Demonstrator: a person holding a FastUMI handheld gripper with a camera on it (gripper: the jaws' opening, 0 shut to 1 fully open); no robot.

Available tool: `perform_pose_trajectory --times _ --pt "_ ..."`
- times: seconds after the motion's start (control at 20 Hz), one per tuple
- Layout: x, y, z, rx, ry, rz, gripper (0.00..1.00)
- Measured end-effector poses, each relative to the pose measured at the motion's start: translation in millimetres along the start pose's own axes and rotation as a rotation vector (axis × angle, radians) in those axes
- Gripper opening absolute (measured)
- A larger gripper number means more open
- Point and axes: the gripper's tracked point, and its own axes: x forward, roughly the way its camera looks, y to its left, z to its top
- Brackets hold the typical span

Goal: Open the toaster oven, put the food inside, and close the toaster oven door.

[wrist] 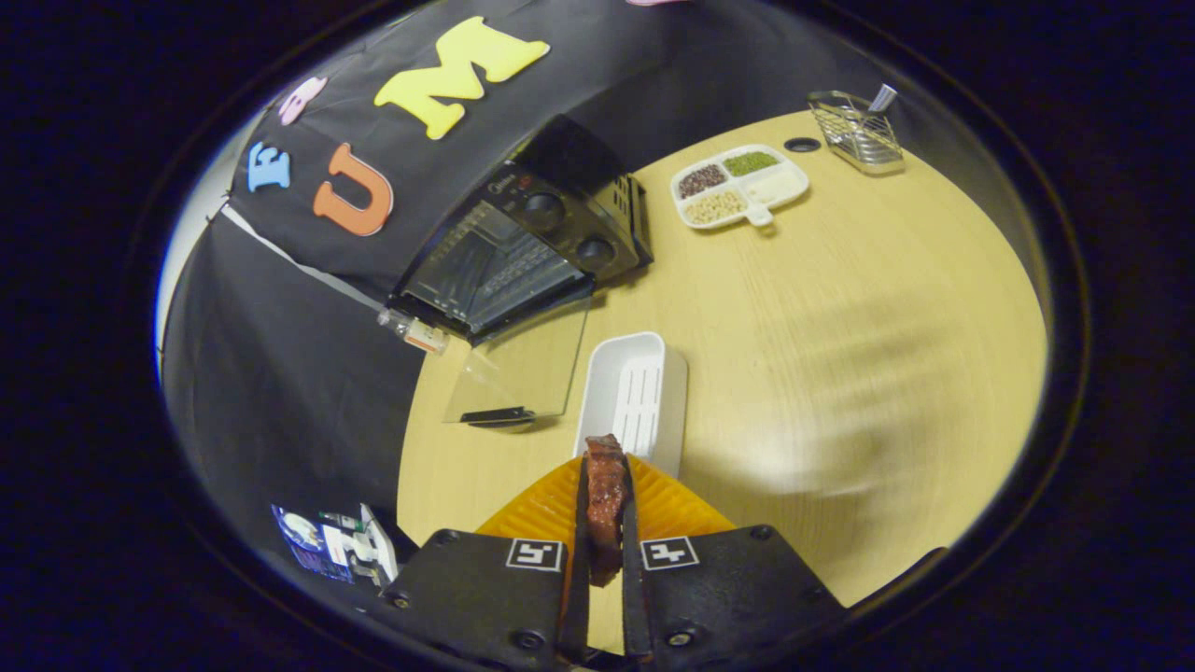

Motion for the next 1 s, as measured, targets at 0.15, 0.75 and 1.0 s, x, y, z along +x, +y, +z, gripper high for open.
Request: perform_pose_trajectory --times 0.15,0.75,1.0 --pt "-7 38 19 -0.017 -0.073 0.030 0.17" --pt "113 147 75 0.235 -0.375 0.187 0.17" --pt "164 157 98 0.505 -0.560 0.217 0.17"
